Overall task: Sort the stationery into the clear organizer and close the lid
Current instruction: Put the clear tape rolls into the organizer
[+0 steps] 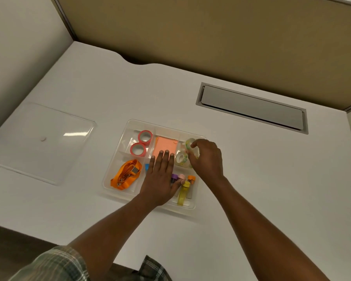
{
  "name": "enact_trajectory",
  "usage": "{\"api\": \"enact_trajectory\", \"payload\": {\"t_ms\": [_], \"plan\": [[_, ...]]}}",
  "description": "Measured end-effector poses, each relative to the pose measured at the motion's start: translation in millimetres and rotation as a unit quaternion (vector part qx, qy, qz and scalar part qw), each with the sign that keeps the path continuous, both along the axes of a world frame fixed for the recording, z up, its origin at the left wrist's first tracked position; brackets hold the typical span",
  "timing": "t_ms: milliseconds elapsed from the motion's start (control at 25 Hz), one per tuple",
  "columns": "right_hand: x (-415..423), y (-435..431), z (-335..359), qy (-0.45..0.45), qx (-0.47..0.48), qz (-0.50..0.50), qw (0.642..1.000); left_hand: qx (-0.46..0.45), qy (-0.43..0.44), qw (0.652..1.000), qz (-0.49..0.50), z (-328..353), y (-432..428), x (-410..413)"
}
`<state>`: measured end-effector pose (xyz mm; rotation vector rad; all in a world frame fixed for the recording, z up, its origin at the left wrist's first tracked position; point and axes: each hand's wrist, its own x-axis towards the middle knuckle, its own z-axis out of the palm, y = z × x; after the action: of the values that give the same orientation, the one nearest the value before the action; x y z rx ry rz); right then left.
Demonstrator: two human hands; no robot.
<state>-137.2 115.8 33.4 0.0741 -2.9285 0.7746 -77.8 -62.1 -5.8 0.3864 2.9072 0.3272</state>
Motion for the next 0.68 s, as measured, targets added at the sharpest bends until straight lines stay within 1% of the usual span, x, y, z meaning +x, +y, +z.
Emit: {"api": "enact_trajectory", "payload": {"t_ms": [40, 80, 200, 280, 320, 400, 480, 520, 600, 680], "plan": [[3, -5, -5, -0.015, 0.028, 0.003, 0.999, 0.002, -0.003, 1.0, 0.002, 2, 0, -1], [5, -6, -9, -0.033, 0.037, 0.001, 0.999, 0.01, -0.005, 1.0, 0.003, 4, -1, -2], [15, -10, -11, -0.055, -0.006, -0.013, 0.998, 0.082, -0.025, 0.996, 0.011, 14, -10, -3], [28, -11, -9, -0.061, -0.032, -0.034, 0.997, 0.131, -0.019, 0.991, 0.03, 25, -22, -3], [36, -13, -9, -0.072, -0.042, -0.05, 0.995, 0.154, 0.003, 0.987, 0.05, 32, -33, -3], [49, -16, -15, -0.099, -0.077, -0.084, 0.989, 0.195, 0.078, 0.974, 0.084, 42, -61, -4], [60, -21, -21, -0.11, -0.137, -0.111, 0.978, 0.217, 0.152, 0.957, 0.116, 46, -94, -6], [63, -25, -23, -0.111, -0.158, -0.118, 0.974, 0.217, 0.175, 0.95, 0.141, 46, -113, -7], [68, -29, -26, -0.114, -0.158, -0.12, 0.974, 0.207, 0.193, 0.938, 0.2, 41, -150, -9], [73, -31, -27, -0.125, -0.115, -0.115, 0.979, 0.171, 0.191, 0.933, 0.251, 27, -184, -9]]}}
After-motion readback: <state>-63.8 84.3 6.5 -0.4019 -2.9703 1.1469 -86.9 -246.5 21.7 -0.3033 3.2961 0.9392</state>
